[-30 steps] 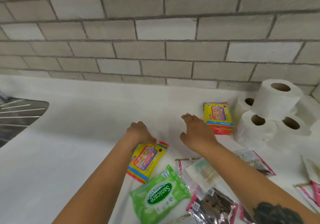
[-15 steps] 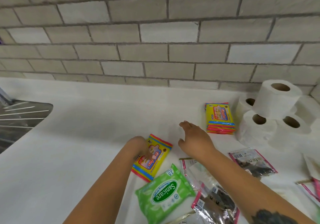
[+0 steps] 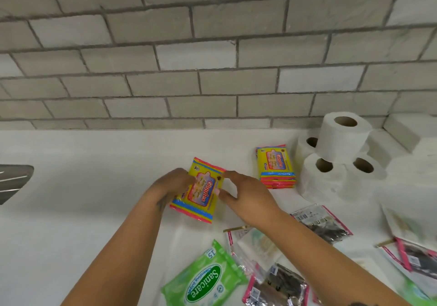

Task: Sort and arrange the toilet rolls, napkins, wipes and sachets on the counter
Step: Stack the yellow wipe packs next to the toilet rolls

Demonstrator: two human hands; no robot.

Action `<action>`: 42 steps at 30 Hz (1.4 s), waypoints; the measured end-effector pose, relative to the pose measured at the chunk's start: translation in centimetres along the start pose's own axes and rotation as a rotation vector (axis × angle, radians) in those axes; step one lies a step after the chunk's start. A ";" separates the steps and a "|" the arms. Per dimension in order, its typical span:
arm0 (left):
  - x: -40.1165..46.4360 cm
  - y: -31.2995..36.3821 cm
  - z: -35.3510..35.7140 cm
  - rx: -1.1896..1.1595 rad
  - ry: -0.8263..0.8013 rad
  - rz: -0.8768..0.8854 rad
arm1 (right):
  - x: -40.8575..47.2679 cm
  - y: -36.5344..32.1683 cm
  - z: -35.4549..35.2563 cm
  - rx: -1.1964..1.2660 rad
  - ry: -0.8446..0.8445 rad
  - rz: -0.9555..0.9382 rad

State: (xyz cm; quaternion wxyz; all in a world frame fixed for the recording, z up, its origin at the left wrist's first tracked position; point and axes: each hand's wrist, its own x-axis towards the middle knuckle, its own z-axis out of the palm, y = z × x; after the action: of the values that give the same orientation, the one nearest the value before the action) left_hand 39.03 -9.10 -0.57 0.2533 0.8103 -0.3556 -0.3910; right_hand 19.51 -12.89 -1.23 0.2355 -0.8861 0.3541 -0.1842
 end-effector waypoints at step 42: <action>9.5 11.3 15.0 0.038 0.361 0.379 | 5.5 11.8 -2.0 -0.556 -0.227 0.274</action>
State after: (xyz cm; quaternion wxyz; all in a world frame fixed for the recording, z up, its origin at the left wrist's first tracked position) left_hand 26.74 -25.42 -5.55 0.3660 0.7904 -0.4575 -0.1790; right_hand 15.90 -24.95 -5.23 0.0450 -0.8755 0.4782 0.0531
